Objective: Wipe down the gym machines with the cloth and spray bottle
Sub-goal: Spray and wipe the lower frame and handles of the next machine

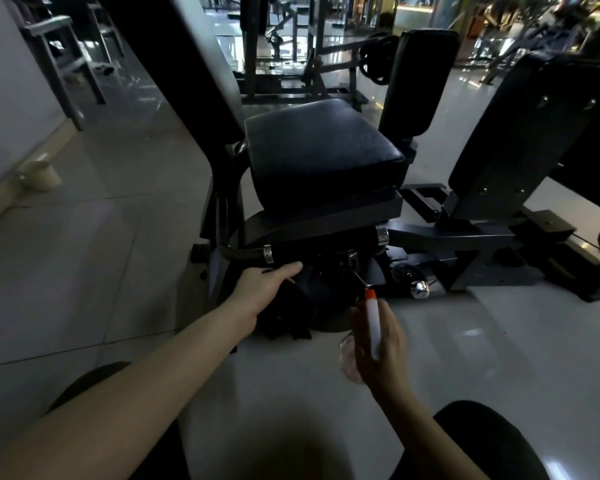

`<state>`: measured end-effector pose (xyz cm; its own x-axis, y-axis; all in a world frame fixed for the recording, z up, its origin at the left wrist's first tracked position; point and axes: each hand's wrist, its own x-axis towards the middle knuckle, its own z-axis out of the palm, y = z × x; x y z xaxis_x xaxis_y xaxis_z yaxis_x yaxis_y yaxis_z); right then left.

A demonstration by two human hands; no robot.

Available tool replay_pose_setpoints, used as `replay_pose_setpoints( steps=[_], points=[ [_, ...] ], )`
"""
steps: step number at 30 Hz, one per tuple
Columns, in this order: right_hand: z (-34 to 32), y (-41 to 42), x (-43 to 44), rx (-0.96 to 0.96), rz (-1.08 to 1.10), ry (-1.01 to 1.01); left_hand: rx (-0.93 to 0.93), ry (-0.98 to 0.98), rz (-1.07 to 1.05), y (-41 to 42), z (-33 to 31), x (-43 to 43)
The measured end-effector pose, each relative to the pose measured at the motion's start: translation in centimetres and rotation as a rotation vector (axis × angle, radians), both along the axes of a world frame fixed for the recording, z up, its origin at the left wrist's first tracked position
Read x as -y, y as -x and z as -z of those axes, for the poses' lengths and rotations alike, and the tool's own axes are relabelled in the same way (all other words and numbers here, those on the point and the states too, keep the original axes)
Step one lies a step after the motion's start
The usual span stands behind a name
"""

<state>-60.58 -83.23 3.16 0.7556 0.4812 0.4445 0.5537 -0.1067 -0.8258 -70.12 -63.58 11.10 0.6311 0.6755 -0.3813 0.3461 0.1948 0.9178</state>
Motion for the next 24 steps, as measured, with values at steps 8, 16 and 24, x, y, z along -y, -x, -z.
replay_pose_setpoints(
  steps=[8,16,24],
  points=[
    [-0.1,-0.6,2.6,0.025,0.069,-0.013,-0.018,-0.834,0.128,-4.0,-3.2,1.9],
    [1.7,-1.0,3.2,-0.089,0.085,0.090,-0.115,-1.210,0.198,-5.0,-2.7,2.5],
    [3.7,-2.1,2.2,-0.436,0.153,0.413,-0.116,-1.369,0.187,-5.1,-1.5,2.9]
  ],
)
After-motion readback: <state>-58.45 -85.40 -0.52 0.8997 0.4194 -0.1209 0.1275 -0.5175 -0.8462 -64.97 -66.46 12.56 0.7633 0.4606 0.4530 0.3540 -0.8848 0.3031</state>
